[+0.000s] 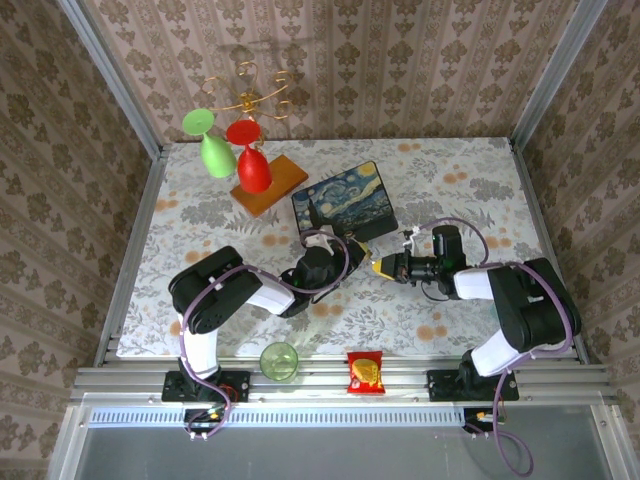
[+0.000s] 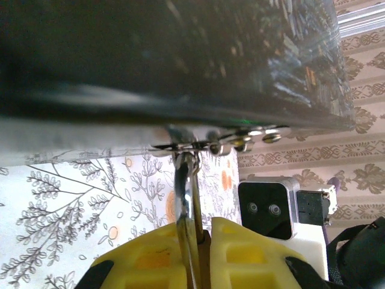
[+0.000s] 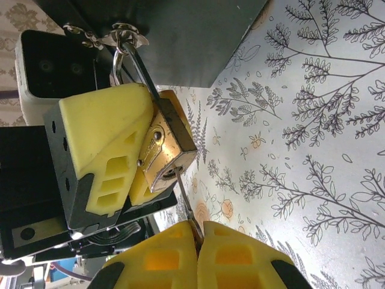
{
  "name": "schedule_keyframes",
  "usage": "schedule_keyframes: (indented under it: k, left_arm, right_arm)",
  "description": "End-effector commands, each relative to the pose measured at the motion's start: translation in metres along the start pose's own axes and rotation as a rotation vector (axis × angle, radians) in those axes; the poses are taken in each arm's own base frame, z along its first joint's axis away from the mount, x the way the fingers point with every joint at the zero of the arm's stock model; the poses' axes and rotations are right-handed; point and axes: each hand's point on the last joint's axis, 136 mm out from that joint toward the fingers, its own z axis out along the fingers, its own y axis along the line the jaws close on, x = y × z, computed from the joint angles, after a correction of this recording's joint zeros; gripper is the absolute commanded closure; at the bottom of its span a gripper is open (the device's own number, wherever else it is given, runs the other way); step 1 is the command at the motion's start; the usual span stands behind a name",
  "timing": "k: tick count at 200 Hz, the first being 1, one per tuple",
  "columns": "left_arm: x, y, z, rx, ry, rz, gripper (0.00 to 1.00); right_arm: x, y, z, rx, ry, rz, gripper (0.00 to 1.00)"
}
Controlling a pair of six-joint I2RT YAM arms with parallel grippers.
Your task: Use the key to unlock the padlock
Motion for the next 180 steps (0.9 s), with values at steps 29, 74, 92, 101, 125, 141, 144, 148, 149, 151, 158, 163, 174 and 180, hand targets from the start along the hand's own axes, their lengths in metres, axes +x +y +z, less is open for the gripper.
schedule_keyframes:
  k: [29, 74, 92, 101, 125, 141, 144, 148, 149, 151, 158, 163, 174, 180]
  left_arm:
    - [0.027, -0.050, -0.005, 0.168, 0.126, -0.018, 1.00]
    - [0.028, -0.053, -0.004, 0.173, 0.126, 0.004, 1.00]
    - [0.026, -0.052, -0.005, 0.186, 0.126, -0.002, 1.00]
    - [0.026, -0.050, -0.005, 0.190, 0.127, -0.011, 1.00]
    - [0.026, -0.045, -0.006, 0.184, 0.132, -0.020, 1.00]
    - [0.027, -0.046, -0.006, 0.178, 0.142, -0.006, 1.00]
    - [0.027, -0.045, -0.006, 0.174, 0.142, -0.002, 1.00]
    - [0.028, -0.046, -0.006, 0.172, 0.145, -0.001, 1.00]
    - [0.028, -0.046, -0.006, 0.171, 0.144, -0.001, 1.00]
    - [0.028, -0.046, -0.006, 0.170, 0.143, 0.000, 1.00]
    - [0.027, -0.046, -0.006, 0.171, 0.141, 0.000, 1.00]
    - [0.027, -0.047, -0.007, 0.175, 0.140, 0.001, 1.00]
    - [0.026, -0.047, -0.006, 0.174, 0.139, -0.002, 1.00]
    - [0.026, -0.046, -0.006, 0.173, 0.135, -0.003, 1.00]
  right_arm:
    - [-0.024, 0.027, -0.005, -0.065, -0.054, -0.115, 1.00]
    - [-0.034, 0.038, -0.005, -0.182, -0.078, -0.044, 1.00]
    - [-0.042, 0.037, -0.007, -0.205, -0.083, -0.007, 1.00]
    - [-0.045, 0.036, -0.008, -0.209, -0.085, 0.005, 1.00]
    - [-0.046, 0.035, -0.009, -0.206, -0.046, 0.029, 1.00]
    - [-0.045, 0.030, -0.008, -0.185, -0.037, 0.047, 1.00]
    - [-0.045, 0.030, -0.008, -0.183, -0.034, 0.049, 1.00]
    - [-0.044, 0.029, -0.007, -0.179, -0.032, 0.054, 1.00]
    - [-0.044, 0.029, -0.007, -0.178, -0.032, 0.055, 1.00]
    - [-0.044, 0.028, -0.007, -0.178, -0.030, 0.058, 1.00]
    - [-0.045, 0.028, -0.007, -0.177, -0.036, 0.062, 1.00]
    - [-0.044, 0.028, -0.007, -0.178, -0.037, 0.063, 1.00]
    - [-0.045, 0.027, -0.007, -0.175, -0.044, 0.068, 1.00]
    - [-0.046, 0.028, -0.007, -0.176, -0.054, 0.067, 1.00]
